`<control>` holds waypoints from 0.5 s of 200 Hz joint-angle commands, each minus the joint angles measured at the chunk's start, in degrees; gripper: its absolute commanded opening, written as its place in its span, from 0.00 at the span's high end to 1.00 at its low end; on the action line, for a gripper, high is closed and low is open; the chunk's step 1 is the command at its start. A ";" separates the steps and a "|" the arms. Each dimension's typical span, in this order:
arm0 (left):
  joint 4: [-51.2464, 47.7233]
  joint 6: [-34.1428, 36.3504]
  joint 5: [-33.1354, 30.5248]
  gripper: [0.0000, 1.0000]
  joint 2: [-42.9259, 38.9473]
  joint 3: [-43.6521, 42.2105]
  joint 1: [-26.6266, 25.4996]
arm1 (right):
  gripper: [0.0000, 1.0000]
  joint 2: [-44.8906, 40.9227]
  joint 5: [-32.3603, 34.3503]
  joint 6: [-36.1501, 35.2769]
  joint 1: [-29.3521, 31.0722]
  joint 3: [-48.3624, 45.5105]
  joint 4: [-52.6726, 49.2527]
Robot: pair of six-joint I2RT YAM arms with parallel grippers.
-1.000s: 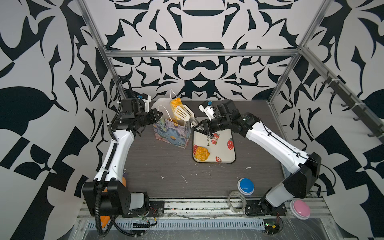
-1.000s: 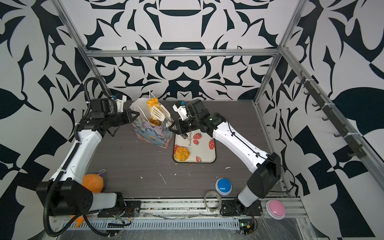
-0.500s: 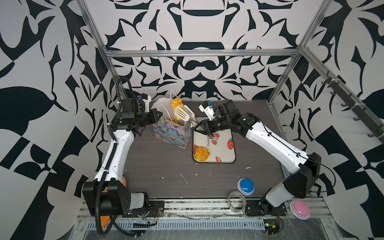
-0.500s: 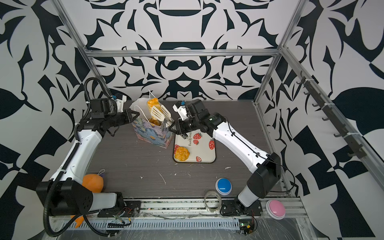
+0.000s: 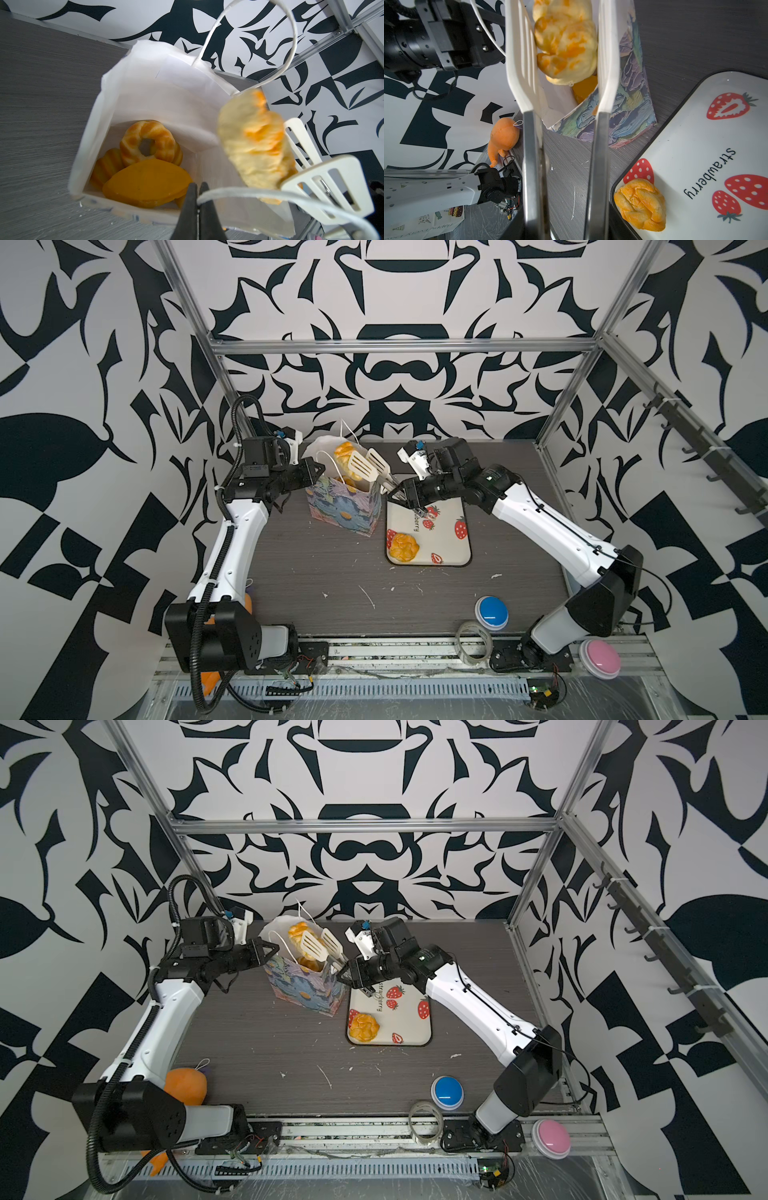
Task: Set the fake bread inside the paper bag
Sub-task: 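Open the tongs over the bag to drop the twisted roll, then withdraw the empty tongs with the right gripper back over the tray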
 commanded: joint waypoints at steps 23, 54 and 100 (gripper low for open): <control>-0.64 0.21 0.31 0.98 -0.04 -0.87 -0.26 | 0.53 -1.88 0.33 -0.91 0.26 2.93 2.11; -0.61 0.18 0.32 0.98 -0.04 -0.87 -0.25 | 0.53 -2.61 0.82 -1.17 0.30 2.85 1.75; -0.59 0.24 0.29 0.98 -0.25 -0.91 -0.26 | 0.53 -4.41 2.31 -2.68 0.26 3.50 -0.76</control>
